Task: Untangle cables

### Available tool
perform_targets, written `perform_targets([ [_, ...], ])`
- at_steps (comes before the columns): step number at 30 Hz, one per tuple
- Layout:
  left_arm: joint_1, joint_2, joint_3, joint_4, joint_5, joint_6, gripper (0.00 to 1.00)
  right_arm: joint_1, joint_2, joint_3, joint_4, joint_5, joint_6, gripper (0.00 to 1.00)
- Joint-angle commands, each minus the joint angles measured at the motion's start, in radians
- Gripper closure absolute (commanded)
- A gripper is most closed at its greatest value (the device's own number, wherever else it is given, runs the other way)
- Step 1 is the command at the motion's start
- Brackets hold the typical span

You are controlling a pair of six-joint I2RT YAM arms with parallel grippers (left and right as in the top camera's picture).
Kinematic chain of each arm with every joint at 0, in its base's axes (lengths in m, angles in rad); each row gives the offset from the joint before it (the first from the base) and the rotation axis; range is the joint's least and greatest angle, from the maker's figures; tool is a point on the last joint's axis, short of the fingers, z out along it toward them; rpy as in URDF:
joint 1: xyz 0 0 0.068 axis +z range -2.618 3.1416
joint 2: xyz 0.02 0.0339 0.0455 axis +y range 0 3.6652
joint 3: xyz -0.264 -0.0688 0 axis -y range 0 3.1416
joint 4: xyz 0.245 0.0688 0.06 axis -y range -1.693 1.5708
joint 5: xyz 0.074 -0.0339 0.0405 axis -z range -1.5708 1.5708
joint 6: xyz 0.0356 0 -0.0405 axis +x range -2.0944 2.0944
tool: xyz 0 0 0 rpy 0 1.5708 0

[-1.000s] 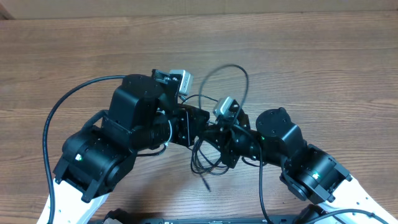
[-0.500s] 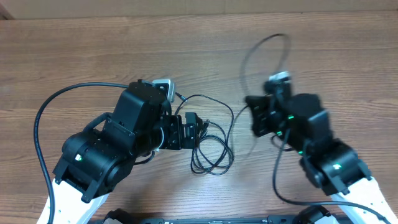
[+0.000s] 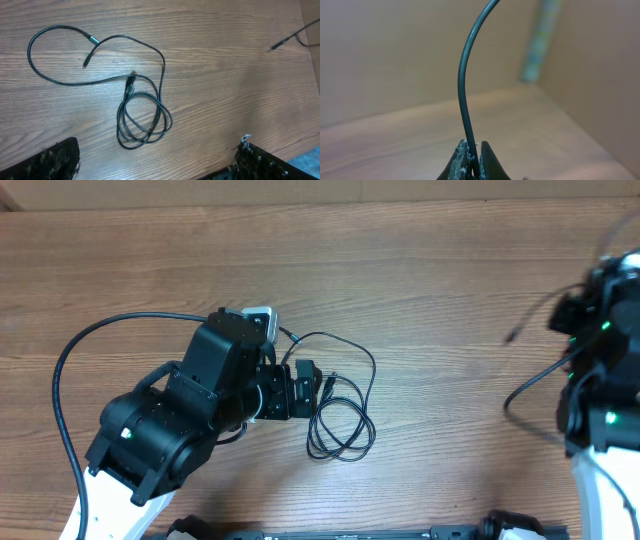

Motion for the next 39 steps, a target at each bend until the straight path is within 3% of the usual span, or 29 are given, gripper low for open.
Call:
perform_targets([
  [1, 0.004, -0.003, 0.015, 0.001, -0.014, 0.012, 0.00, -0.142, 0.113, 0.002, 0.050, 0.087, -0.029, 0.96],
  [7, 0.004, -0.003, 0.015, 0.001, -0.014, 0.012, 0.00, -0.383, 0.362, 0.002, 0.238, 0.071, -0.043, 0.96],
  [18, 0.004, -0.003, 0.015, 0.001, -0.014, 0.012, 0.00, -0.635, 0.616, 0.009, 0.523, 0.017, -0.034, 0.96],
  [23, 0.004, -0.003, 0.015, 0.001, -0.014, 0.012, 0.01, -0.707, 0.706, 0.009, 0.460, -0.132, 0.168, 0.94],
  [27, 0.004, -0.003, 0.015, 0.001, -0.014, 0.012, 0.00, -0.725, 0.785, 0.009, 0.380, -0.296, 0.246, 0.71],
  [28, 0.004, -0.003, 0.015, 0.001, -0.014, 0.012, 0.01, -0.725, 0.791, 0.009, 0.360, -0.332, 0.246, 0.59],
  [29, 0.004, -0.003, 0.015, 0.001, -0.014, 0.012, 0.00, -0.719, 0.792, 0.009, 0.340, -0.369, 0.247, 0.43],
  [31, 0.004, -0.003, 0.015, 0.001, -0.014, 0.012, 0.00, -0.706, 0.787, 0.011, 0.309, -0.405, 0.263, 0.00],
  [39, 0.004, -0.003, 0.015, 0.001, -0.014, 0.012, 0.00, -0.700, 0.761, 0.161, -0.126, -0.432, 0.490, 0.00],
])
